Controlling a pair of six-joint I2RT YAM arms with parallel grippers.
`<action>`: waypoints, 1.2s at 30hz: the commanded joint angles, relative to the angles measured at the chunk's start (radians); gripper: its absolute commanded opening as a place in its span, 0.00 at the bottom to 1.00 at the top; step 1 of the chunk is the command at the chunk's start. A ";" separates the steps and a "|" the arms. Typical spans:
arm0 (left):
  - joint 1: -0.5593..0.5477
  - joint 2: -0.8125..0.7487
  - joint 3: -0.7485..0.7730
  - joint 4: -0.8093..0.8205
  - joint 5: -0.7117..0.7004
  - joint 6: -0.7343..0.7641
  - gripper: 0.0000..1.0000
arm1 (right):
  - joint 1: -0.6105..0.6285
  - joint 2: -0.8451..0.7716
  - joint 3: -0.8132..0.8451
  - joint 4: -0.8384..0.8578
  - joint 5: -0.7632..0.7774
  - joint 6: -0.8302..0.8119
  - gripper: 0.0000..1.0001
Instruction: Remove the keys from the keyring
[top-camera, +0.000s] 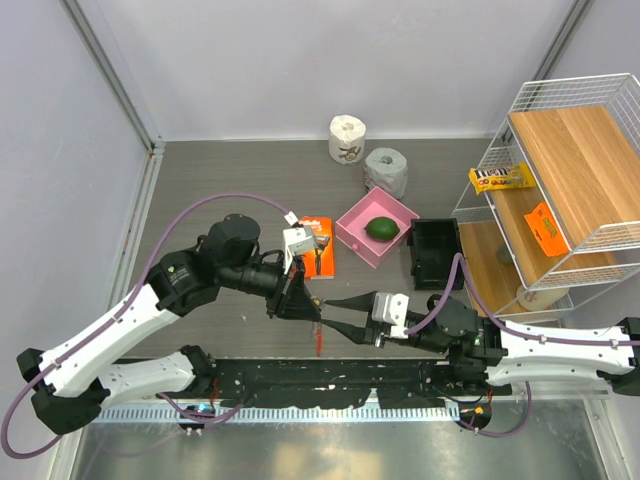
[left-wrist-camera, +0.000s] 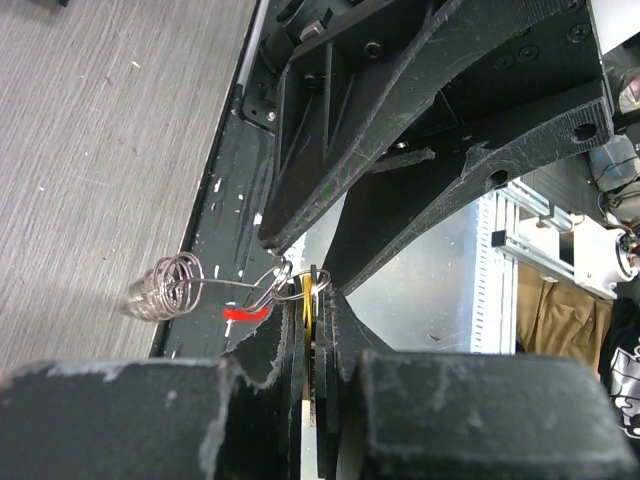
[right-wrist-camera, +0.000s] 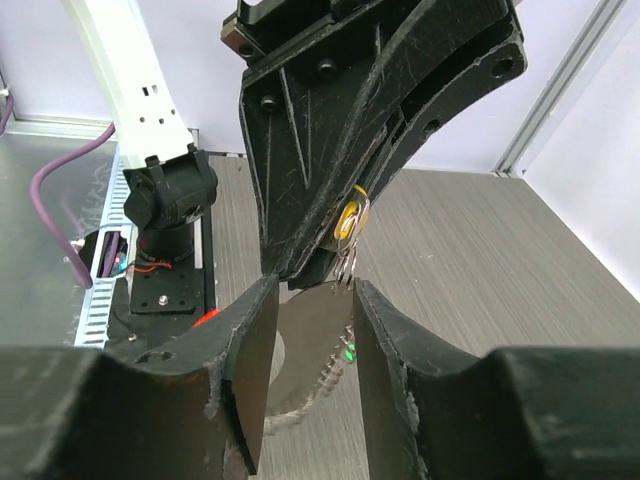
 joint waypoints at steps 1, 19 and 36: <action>-0.025 -0.011 0.035 0.045 0.047 -0.004 0.00 | -0.003 0.016 0.057 0.050 -0.004 -0.016 0.40; -0.035 -0.002 0.063 -0.018 0.064 0.038 0.00 | -0.005 -0.038 0.055 -0.002 0.053 -0.051 0.37; -0.036 0.020 0.091 -0.033 0.064 0.033 0.00 | -0.005 0.016 0.092 0.004 -0.022 -0.063 0.31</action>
